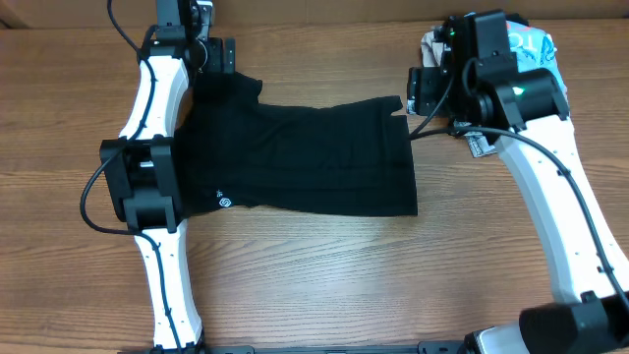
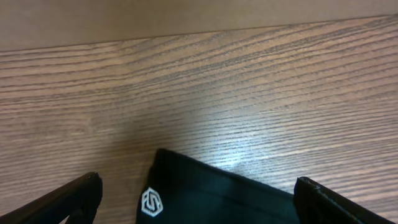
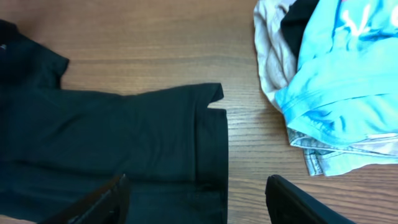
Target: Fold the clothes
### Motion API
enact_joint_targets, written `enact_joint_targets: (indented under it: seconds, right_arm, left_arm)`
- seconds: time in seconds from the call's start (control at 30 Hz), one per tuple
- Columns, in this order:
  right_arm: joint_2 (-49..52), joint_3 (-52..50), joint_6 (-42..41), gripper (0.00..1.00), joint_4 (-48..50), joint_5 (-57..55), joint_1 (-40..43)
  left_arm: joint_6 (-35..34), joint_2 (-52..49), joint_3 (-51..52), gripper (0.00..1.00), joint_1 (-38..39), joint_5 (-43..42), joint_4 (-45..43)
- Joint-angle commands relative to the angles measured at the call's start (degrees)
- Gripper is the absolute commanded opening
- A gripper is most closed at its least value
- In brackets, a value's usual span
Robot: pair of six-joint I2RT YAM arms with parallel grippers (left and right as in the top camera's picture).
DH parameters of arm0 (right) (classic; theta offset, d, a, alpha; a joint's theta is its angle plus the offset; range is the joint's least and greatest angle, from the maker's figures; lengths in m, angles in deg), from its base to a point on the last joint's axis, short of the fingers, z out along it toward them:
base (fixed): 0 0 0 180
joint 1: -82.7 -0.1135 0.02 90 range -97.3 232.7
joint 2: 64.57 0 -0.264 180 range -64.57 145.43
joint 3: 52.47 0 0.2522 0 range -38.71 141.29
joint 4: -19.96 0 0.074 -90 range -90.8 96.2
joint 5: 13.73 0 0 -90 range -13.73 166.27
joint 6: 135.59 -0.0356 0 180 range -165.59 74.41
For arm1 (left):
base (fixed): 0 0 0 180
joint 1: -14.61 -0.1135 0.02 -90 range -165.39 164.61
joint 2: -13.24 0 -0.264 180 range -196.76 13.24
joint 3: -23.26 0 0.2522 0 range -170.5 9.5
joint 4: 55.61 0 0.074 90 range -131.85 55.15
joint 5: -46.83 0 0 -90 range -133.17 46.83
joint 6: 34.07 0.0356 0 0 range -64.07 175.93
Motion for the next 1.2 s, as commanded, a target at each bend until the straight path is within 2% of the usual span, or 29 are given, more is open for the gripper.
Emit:
enact_joint_targets:
  seconds: [0.0, 0.23, 0.4, 0.6, 0.7, 0.83, 0.9, 0.97, 1.17]
  right_arm:
    - [1.42, -0.04, 0.22, 0.72, 0.15, 0.24, -0.20]
    - [3.65, -0.11, 0.20, 0.69, 0.52, 0.46, -0.20]
    - [3.69, -0.11, 0.22, 0.68, 1.20, 0.48, -0.20]
    - [3.69, -0.13, 0.20, 0.67, 1.51, 0.50, -0.20]
    - [3.69, -0.13, 0.20, 0.67, 1.55, 0.50, -0.20]
    - [3.69, -0.13, 0.20, 0.61, 2.54, 0.50, -0.20]
    - [3.69, -0.13, -0.52, 0.57, 3.87, 0.48, -0.20]
    - [3.78, -0.13, -1.38, 0.52, 5.81, 0.50, -0.20]
    - [7.21, -0.13, -1.49, 0.50, 12.90, 0.44, -0.20]
  left_arm:
    - [1.73, -2.29, -2.25, 0.99, 0.31, 0.17, -1.09]
    - [1.70, -5.16, -2.23, 0.88, 0.79, 0.15, -1.27]
    - [1.60, -6.60, -2.23, 0.84, 0.98, 0.15, -1.57]
    - [0.76, -7.69, -2.05, 0.56, 1.05, -0.09, -1.25]
    - [-0.76, -8.07, -2.03, 0.35, 1.20, -0.02, -1.25]
    - [-1.14, -7.39, -2.16, 0.19, 1.22, -0.02, -1.22]
    - [-1.11, -6.64, -2.51, 0.05, 1.22, 0.07, -0.33]
    - [-1.36, -5.22, -2.86, 0.04, 1.22, 0.55, 1.44]
    - [-4.74, 2.12, -2.91, 0.04, 1.14, 0.87, 7.02]
